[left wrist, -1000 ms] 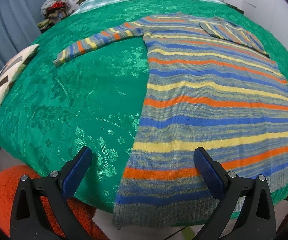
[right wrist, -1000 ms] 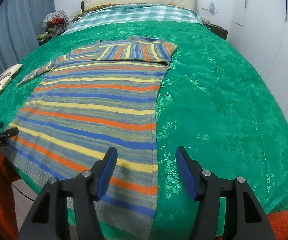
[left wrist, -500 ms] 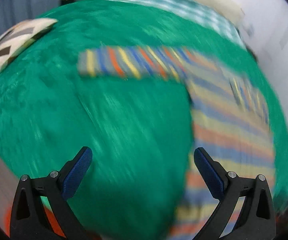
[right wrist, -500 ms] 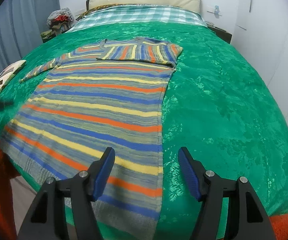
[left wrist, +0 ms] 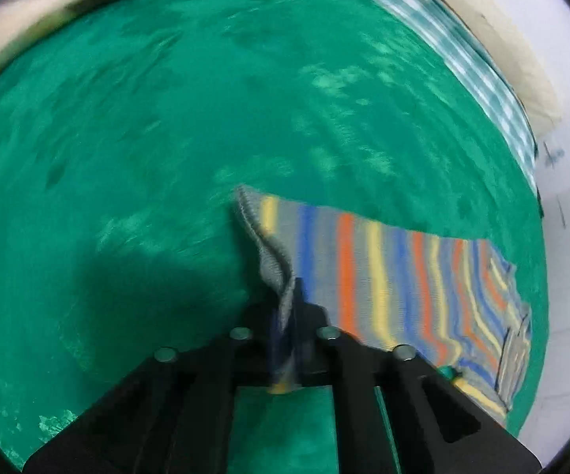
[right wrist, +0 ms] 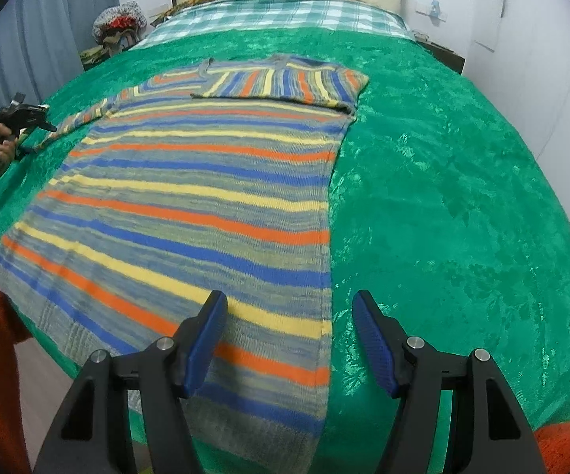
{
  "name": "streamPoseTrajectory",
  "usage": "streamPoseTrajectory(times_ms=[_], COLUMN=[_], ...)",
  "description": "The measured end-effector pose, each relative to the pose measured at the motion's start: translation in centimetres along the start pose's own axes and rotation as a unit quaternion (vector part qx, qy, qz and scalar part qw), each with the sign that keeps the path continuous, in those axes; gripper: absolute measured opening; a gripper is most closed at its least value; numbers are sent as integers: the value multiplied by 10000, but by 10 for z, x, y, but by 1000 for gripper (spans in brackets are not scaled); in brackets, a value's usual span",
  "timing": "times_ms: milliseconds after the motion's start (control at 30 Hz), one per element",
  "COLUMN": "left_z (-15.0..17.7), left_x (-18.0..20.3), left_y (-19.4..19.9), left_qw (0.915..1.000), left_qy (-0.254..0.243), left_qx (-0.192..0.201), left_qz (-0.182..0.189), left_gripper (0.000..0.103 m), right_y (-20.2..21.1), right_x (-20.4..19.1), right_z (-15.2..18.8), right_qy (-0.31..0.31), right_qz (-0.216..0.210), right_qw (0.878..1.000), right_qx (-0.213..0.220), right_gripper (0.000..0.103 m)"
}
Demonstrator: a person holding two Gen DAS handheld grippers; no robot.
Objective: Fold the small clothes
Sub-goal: 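Grasp the other sleeve with the left gripper and fold it across the body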
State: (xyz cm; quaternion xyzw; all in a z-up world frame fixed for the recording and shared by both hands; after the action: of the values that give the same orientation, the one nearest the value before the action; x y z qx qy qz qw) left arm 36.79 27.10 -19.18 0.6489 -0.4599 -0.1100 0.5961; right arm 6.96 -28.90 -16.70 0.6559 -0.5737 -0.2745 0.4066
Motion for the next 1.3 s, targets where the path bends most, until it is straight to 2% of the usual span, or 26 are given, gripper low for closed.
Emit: streamPoseTrajectory(times_ms=[100, 133, 200, 267, 367, 400, 433, 467, 500, 533, 600, 700, 733, 767, 833, 867, 900, 967, 1000, 1067, 1100, 1133, 1200, 1233, 1300], left_z=[2, 8, 25, 57, 111, 124, 144, 157, 167, 180, 190, 178, 168, 159, 150, 150, 151, 157, 160, 161, 160, 159, 161, 167, 179], left_x=[63, 91, 148, 209, 280, 293, 313, 323, 332, 340, 341, 322, 314, 305, 276, 264, 256, 224, 210, 197, 195, 196, 202, 211, 228], left_y=[34, 47, 68, 84, 85, 81, 68, 58, 45, 27, 18, 17, 14, 13, 4, -3, -17, -54, -71, -70, -65, -59, -42, -30, -17], left_qw=[9952, 9909, 9792, 9637, 9382, 9317, 9240, 9211, 9194, 9195, 9211, 9379, 9482, 9548, 9643, 9658, 9666, 9642, 9594, 9573, 9570, 9586, 9611, 9594, 9515], left_qy=[-856, -1212, -1873, -2488, -3265, -3443, -3647, -3714, -3753, -3773, -3737, -3269, -2993, -2814, -2546, -2520, -2522, -2572, -2635, -2739, -2707, -2637, -2613, -2691, -2961], left_qx=[470, 589, 706, 710, 567, 531, 425, 277, 56, -193, -232, -222, -128, -17, 208, 262, 304, 252, 118, 329, 422, 355, 424, 615, 736], left_qz=[25, 80, 333, 655, 995, 1030, 1071, 1132, 1175, 1083, 1068, 1138, 1055, 960, 704, 553, 342, -588, -997, -864, -953, -1013, -793, -584, -387], left_gripper=[1, 1, 1, 1, 2, 4, 13, 26, 67, 90, 88, 88, 88, 88, 88, 88, 88, 88, 91, 100, 101, 99, 98, 99, 99], right_y=[1, 2, 3, 5, 8, 10, 10, 10, 11, 11, 12, 15, 15, 15, 12, 10, 8, 6, 5, 4, 4, 4, 4, 3, 2], right_x=[0, 0, 0, 0, 0, -1, -1, -2, -3, -3, -2, -2, -1, -1, -1, -1, -1, 0, 1, 2, 3, 3, 5, 7, 9], right_z=[-2, -2, -4, -5, -7, -7, -7, -6, -5, -5, -4, -1, -1, -1, -1, -1, -1, -1, 0, 0, 1, 1, 2, 1, -1], right_qy=[-2, -3, -16, -49, -84, -79, -69, -56, -51, -49, -71, -97, -79, -53, -11, -19, -39, -91, -121, -144, -160, -174, -207, -221, -282], right_qz=[-71, -99, -158, -225, -296, -304, -307, -309, -309, -315, -334, -413, -427, -435, -451, -483, -513, -553, -560, -539, -521, -504, -470, -462, -451], right_qw=[10000, 9999, 9998, 9996, 9992, 9992, 9992, 9991, 9991, 9991, 9991, 9987, 9986, 9986, 9986, 9985, 9984, 9983, 9982, 9983, 9984, 9985, 9986, 9986, 9985], right_qx=[52, 78, 120, 167, 242, 260, 266, 268, 268, 265, 269, 298, 300, 298, 277, 248, 224, 186, 168, 142, 133, 132, 136, 137, 144], right_gripper=[65, 65, 65, 65, 65, 65, 65, 65, 65, 65, 65, 65, 65, 65, 65, 65, 65, 65, 65, 65, 65, 65, 65, 65, 65])
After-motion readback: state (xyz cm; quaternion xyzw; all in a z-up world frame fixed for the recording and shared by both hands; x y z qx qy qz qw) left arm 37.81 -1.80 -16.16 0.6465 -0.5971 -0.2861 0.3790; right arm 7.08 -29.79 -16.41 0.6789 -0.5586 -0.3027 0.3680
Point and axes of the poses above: each gripper's, at about its wrist camera, not at the fingertips, and y roughly against the way its jaws point, x to its right, z to its underside, the point moved 2 cm from there along -y, roughly the way its jaws point, and after that the axes turned 9 degrees about y, right-handed, at the moved point
